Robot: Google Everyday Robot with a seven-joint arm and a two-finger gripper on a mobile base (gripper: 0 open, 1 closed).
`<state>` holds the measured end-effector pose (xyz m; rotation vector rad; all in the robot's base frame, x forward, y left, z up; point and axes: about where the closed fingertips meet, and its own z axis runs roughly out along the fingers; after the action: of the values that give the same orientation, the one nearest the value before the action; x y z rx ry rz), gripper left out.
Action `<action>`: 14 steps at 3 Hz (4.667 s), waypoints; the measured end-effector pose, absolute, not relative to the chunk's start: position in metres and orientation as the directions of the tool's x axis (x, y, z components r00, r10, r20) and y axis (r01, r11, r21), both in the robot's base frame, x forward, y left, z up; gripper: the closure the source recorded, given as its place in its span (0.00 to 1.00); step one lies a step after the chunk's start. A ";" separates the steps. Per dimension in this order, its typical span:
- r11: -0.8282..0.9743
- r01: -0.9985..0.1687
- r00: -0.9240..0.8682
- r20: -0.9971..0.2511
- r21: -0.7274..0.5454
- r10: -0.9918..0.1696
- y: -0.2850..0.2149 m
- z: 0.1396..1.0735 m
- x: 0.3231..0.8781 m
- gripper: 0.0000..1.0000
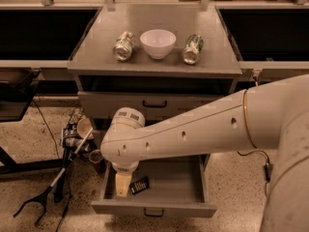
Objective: Pick rxbar chocolate from bottom drawer and place on counter
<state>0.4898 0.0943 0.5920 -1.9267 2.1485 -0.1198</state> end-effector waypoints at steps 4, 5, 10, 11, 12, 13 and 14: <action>0.613 -0.790 -0.609 -0.144 0.024 -0.780 0.067 0.437 0.525 0.00; 0.747 -0.657 -0.753 -0.128 0.099 -0.645 0.070 0.381 0.525 0.00; 0.922 -0.370 -0.923 -0.161 0.113 -0.350 0.070 0.315 0.585 0.00; 0.963 -0.250 -0.961 -0.147 0.102 -0.234 0.079 0.279 0.619 0.00; 0.980 -0.179 -0.980 -0.101 0.088 -0.170 0.100 0.242 0.639 0.00; 0.991 -0.121 -0.992 -0.027 0.062 -0.119 0.113 0.204 0.637 0.00; 0.997 -0.064 -0.998 0.012 0.048 -0.064 0.111 0.186 0.629 0.00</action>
Offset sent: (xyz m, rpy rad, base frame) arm 0.0301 -0.0008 -0.0471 0.0160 0.0895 -0.2020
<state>0.6288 0.1107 0.1863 -0.1009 3.1529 0.0746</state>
